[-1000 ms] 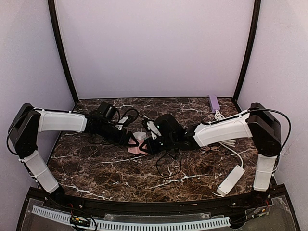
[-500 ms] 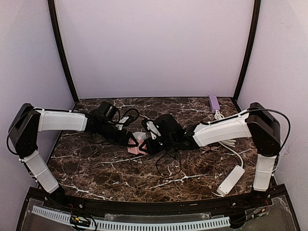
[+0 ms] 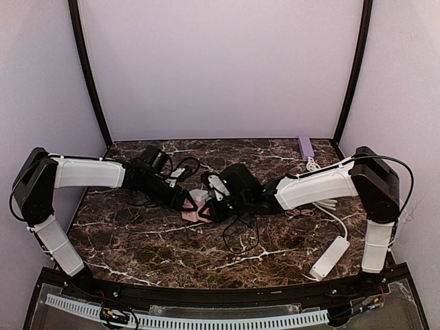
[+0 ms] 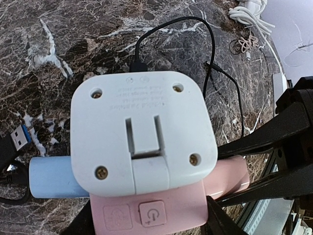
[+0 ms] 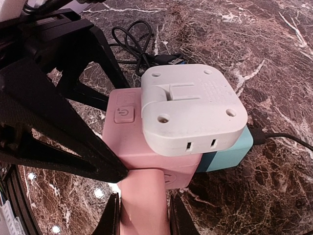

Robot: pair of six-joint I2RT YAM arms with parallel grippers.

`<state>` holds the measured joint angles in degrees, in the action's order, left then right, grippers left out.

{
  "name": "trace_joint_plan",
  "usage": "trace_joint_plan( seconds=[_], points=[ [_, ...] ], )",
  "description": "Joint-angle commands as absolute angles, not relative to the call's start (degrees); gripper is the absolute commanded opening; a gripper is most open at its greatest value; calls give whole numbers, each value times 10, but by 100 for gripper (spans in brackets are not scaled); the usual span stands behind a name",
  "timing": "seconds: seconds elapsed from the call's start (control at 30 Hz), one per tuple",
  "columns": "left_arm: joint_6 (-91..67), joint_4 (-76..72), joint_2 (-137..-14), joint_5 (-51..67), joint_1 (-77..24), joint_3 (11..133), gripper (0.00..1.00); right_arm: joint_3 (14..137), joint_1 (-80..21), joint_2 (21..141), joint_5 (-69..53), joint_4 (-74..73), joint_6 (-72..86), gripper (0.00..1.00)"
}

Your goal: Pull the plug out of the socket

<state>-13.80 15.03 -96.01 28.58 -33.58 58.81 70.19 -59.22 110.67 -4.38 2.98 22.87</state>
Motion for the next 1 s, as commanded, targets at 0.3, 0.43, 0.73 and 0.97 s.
trace_joint_plan(
  seconds=[0.3,0.43,0.73,0.97],
  points=[
    [-120,162,-956,281,-355,605,23,668,-574,1109,-169,151,236,0],
    [-120,163,-956,280,-356,606,23,668,-572,1110,-165,150,237,0],
    [-124,174,-957,244,-356,608,23,671,-584,1101,-77,122,239,0],
    [-133,175,-956,225,-356,609,23,694,-608,1095,-3,71,273,0]
  ],
)
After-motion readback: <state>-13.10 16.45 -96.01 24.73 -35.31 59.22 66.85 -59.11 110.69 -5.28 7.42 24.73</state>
